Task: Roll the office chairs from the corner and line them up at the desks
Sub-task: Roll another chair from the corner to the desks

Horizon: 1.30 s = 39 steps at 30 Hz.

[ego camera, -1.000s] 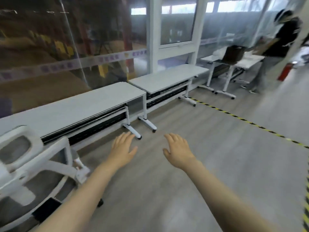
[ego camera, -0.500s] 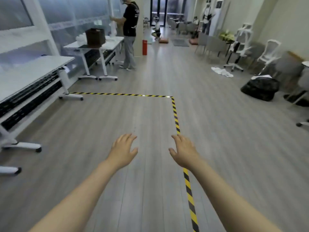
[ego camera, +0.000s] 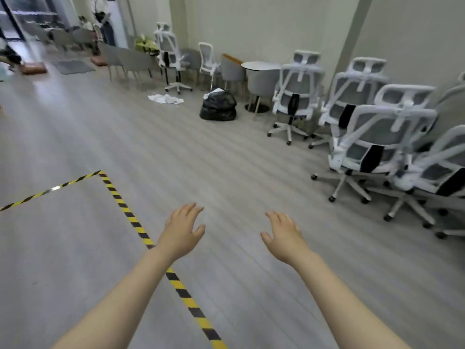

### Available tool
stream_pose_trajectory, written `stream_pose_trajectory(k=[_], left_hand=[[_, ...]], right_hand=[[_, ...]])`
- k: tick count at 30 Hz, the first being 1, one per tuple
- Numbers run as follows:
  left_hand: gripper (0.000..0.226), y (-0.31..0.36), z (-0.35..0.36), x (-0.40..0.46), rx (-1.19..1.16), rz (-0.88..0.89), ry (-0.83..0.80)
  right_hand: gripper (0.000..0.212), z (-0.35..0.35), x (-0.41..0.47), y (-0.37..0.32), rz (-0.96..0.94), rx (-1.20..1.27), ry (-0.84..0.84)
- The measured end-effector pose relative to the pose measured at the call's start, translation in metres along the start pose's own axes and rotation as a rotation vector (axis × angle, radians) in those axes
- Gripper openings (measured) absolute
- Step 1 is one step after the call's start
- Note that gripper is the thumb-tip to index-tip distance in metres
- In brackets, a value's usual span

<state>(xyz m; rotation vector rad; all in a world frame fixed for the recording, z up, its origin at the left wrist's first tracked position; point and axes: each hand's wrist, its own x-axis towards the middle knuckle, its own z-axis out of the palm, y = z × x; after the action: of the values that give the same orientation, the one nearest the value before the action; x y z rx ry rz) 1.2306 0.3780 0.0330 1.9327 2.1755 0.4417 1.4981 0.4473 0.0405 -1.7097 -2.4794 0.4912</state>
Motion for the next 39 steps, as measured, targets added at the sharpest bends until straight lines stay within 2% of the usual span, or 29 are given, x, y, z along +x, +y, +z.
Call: stream_pose_trajectory(k=[6,11,14,17,20,26,39], left_hand=[[0.082,0.07,0.028,0.161,0.002,0.218,-0.092],[0.078,0.148,0.058,0.262,-0.05,0.347,-0.184],[0.064,0.196,0.085,0.316,-0.074,0.425,-0.238],[0.064,0.245,0.112,0.37,-0.121,0.47,-0.241],[0.052,0.293,0.139,0.431,-0.142,0.489,-0.232],[0.051,0.394,0.168,0.546,-0.161,0.486,-0.206],[0.049,0.532,0.241,0.783,-0.153,0.526,-0.181]], right_hand=[[0.06,-0.041,0.059,0.103,0.246,0.059,0.063],[0.059,-0.073,0.091,0.19,0.436,0.095,0.156],[0.059,-0.09,0.111,0.244,0.521,0.107,0.181],[0.06,-0.111,0.14,0.303,0.551,0.095,0.212],[0.06,-0.141,0.173,0.363,0.563,0.102,0.221],[0.058,-0.209,0.245,0.48,0.559,0.097,0.253],[0.061,-0.277,0.415,0.665,0.605,0.124,0.3]])
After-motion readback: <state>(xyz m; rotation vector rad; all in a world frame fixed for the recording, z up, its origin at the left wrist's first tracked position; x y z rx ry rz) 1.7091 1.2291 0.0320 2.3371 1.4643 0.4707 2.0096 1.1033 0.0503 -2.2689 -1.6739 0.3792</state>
